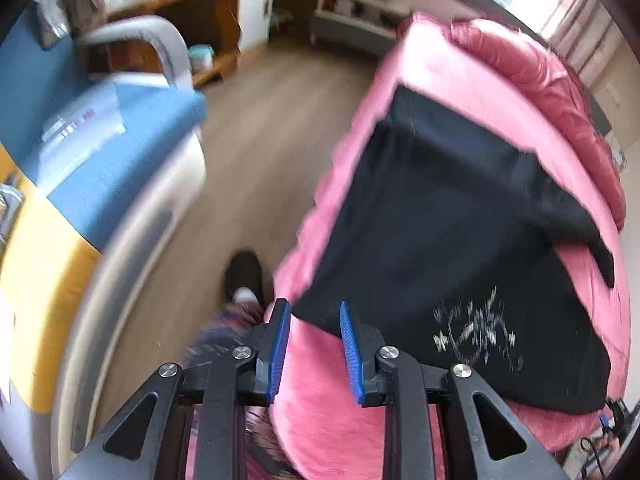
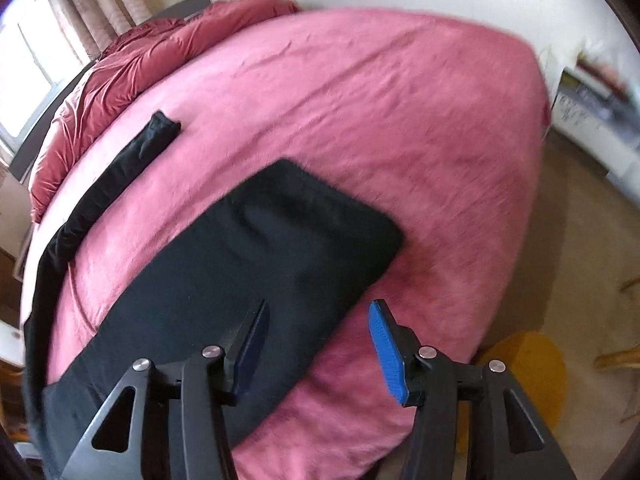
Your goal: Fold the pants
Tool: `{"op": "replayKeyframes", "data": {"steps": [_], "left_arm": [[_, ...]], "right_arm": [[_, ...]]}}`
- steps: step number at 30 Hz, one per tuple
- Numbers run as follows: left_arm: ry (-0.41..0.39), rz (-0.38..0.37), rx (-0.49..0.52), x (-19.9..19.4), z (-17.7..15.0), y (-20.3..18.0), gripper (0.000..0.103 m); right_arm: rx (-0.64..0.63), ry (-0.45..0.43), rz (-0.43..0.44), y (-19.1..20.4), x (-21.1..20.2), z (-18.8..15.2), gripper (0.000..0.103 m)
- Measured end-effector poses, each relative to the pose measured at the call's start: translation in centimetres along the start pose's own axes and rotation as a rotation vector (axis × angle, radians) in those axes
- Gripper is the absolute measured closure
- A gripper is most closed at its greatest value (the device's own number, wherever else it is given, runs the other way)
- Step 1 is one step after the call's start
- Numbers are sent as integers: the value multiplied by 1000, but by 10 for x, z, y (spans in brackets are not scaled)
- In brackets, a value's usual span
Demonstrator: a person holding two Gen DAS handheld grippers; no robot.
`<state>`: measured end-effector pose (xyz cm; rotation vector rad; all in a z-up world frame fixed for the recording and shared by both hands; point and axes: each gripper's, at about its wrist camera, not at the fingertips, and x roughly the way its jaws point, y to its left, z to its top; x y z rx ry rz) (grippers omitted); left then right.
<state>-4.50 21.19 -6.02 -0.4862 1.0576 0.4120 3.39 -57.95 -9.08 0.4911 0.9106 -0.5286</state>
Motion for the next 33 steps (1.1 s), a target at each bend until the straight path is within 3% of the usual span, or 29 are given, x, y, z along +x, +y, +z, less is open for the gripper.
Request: {"op": "replayKeyframes", "data": {"steps": [3,7,9,14,18,25,33], "left_arm": [[-61,-34,-4,-13,21,3,77],[-75,-120,-6,-1,55,-22,77],[-62,-159,9,9,67,-40,77],[-16,-175,65,45,94,-89,73],[47,-188,36,77,123,-109,70],[79,-210,-105,125,182,-117,69],[121,-215,-255,182,240,-116,69]], "right_arm": [[-42,-55,15,14,-19,0,48],[-109,-34,145,58,-25,-6,45],[-192,4,229,99,-21,-13,44],[-337,97,385,188,-7,-38,43],[-486,145,459,256,-1,-63,40],[-594,197,507,329,13,-88,38],[-620,213,510,359,30,-96,34]]}}
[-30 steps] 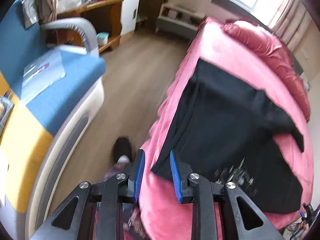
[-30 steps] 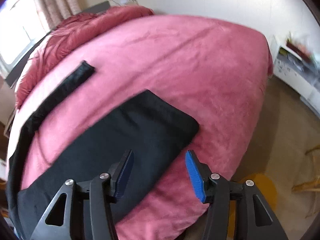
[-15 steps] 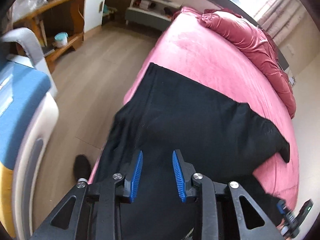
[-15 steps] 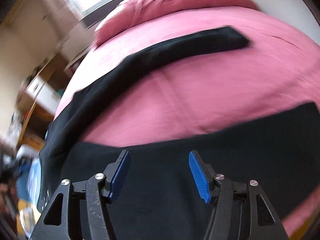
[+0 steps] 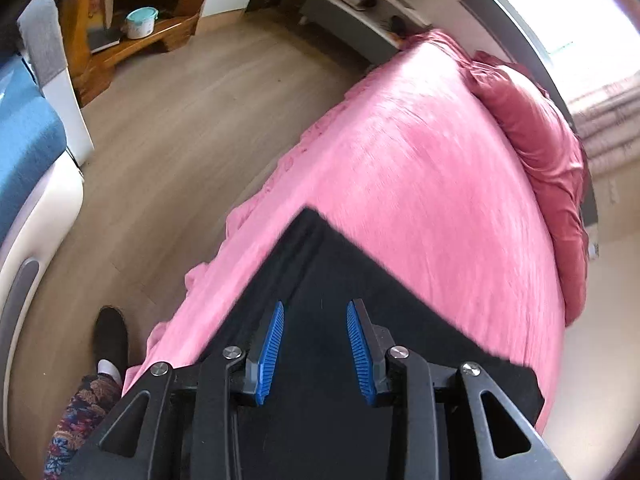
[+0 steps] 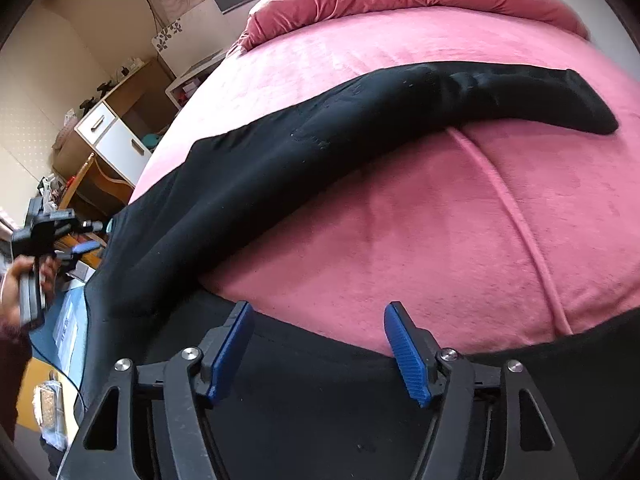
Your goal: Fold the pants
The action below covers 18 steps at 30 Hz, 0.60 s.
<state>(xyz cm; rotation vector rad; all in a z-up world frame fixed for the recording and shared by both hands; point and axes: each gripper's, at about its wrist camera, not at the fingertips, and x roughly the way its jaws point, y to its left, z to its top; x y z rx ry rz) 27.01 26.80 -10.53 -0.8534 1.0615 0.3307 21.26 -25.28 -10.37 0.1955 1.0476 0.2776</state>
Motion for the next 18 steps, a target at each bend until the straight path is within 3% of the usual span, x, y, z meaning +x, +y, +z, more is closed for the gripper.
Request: {"op": "replayKeyframes", "data": {"steps": [2,5,8,12,16,18], "left_arm": [[-9,25,-7,6,12,0,68],[4,27,-33,18,28,0,53],[40,46,-59,32,38,0,52],[68,108,-9,47,43,-12,54],[20,132,147,40,27,-30,87],[-34,103,182,25,17,-35,89]], "right_arm": [[-1,5,0,1,4,2,34],[14,15,0,0,10,1,32],[29,17,0,-2,14,2,30],[38,14,8,0,17,3,24],[39,11,5,2,19,3,23],[38,9,6,2,19,2,23]]}}
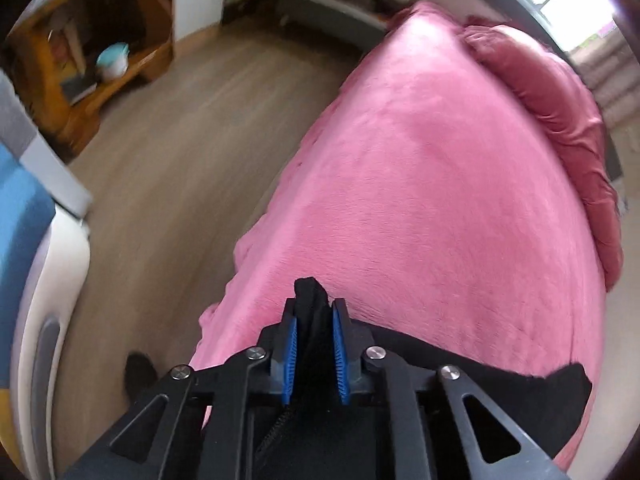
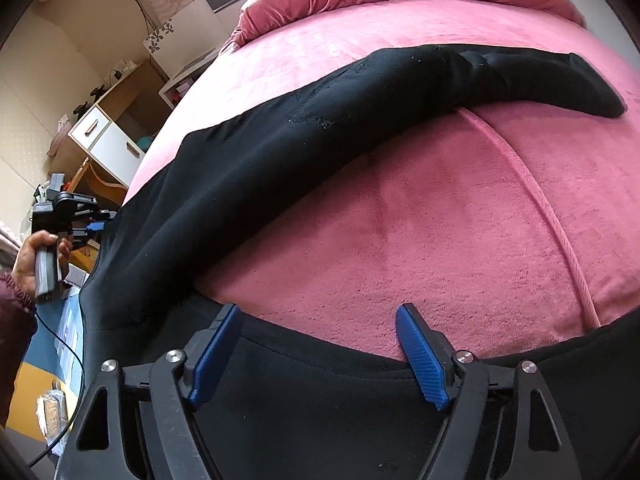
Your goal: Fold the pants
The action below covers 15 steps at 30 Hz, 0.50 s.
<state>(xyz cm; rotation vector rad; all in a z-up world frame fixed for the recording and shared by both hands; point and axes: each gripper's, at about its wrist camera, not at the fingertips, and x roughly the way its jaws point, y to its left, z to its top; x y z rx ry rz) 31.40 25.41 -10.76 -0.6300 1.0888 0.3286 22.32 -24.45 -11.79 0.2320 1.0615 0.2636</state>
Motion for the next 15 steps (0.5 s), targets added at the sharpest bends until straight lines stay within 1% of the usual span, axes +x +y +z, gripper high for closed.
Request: {"op": "replayKeyframes", "data": {"steps": [1,4,6,7,9,12,13,15], "left_arm": [[-45,-33,16,-14,-7,-2,90],[-130,-147,63,-54,-29,-8,90],[-180,-241,127,-84,-49,-15,90],[-205,-304,180,-105,-65,-19,91],[-218,-420,270,-134,-93,-23,91],[-213,-585,411,-179,-151,-20,91],[-204,-616,436,-189,-168,-19,92],[-185,-644,479,-201,-197,-13,92]], "right_arm": [[1,-1,-2,-2,-2,-2,23],[4,-4,-1,-4,-5,-3,23],[6,-2,0,-6,-7,-4,23],[7,-3,2,-6,-9,-4,23],[12,-4,-5,-9,-12,-2,23],[31,-24,-1,-15,-21,3,23],[36,-29,1,-17,-24,6,23],[49,-46,4,-22,-31,14,24]]}}
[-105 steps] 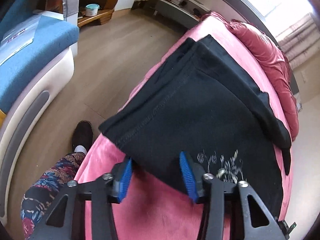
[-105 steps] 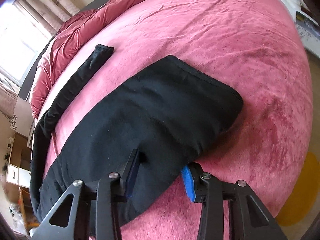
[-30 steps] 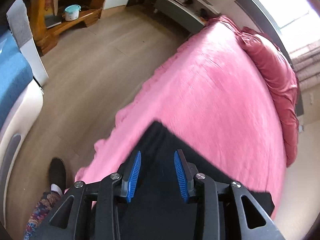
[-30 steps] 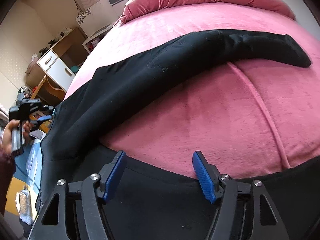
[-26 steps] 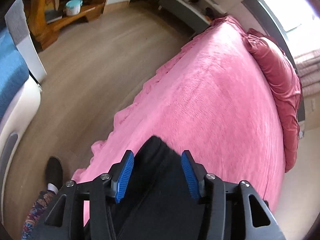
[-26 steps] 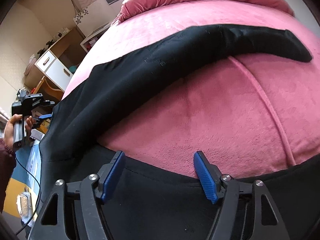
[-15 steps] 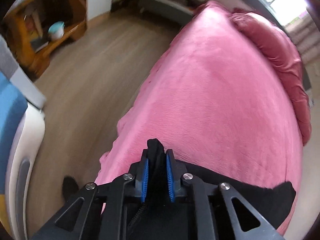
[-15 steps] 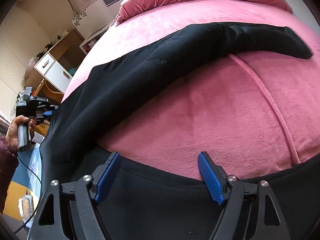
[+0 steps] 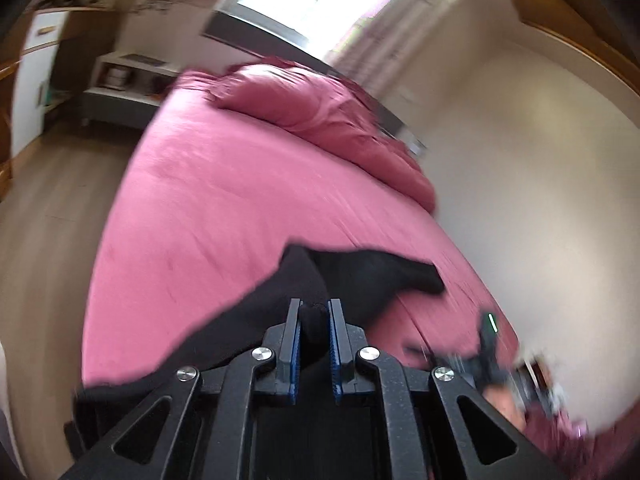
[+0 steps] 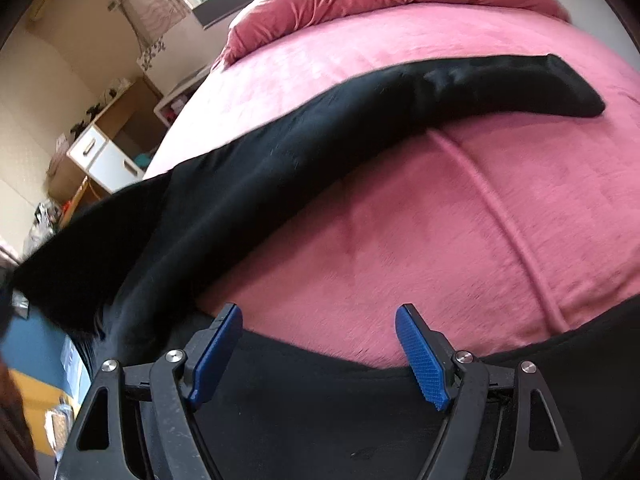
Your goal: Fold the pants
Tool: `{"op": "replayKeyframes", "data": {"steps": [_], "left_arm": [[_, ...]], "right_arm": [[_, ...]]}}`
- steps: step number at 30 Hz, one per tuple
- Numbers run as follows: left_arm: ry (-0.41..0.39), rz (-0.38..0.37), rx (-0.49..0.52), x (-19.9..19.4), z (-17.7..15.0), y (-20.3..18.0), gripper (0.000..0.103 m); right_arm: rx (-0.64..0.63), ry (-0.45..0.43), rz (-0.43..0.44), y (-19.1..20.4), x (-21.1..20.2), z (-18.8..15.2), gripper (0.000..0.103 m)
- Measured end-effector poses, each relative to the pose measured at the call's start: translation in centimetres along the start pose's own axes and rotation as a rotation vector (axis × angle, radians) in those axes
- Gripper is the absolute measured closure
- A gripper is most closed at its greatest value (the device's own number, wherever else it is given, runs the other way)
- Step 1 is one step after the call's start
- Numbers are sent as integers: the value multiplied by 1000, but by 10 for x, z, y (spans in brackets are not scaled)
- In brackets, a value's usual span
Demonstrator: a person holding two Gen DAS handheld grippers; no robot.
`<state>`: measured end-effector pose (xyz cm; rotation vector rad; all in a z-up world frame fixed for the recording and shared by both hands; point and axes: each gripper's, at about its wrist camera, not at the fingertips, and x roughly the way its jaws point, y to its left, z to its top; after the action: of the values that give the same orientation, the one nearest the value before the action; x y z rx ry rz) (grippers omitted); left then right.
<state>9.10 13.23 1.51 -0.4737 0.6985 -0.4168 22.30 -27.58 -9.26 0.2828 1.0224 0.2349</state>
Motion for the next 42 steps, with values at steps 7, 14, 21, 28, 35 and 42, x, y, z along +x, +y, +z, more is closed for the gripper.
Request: {"op": "replayKeyframes", "data": {"steps": [7,14,21,28,35,42], "left_arm": [[50,-80,-31,-39,-68,-10,93],[58,-74,-88,-52,-82,2,93],[58,-74,-120,-49,-80,13,93],[20,52,-158,-43,-40,40,93],[-131,232,-273,-32,62,104,93],[-121,283,-248,-15,77,104,93]], "right_arm": [[31,-26,88,2,-10,35,43],[116,-41,185,9,4,83,51],[194,1,104,-5,48,133,59],[156,-5,43,-16,52,155,95],[91,-117,205,-12,-27,141,95],[31,-144,331,-24,-106,67,95]]}}
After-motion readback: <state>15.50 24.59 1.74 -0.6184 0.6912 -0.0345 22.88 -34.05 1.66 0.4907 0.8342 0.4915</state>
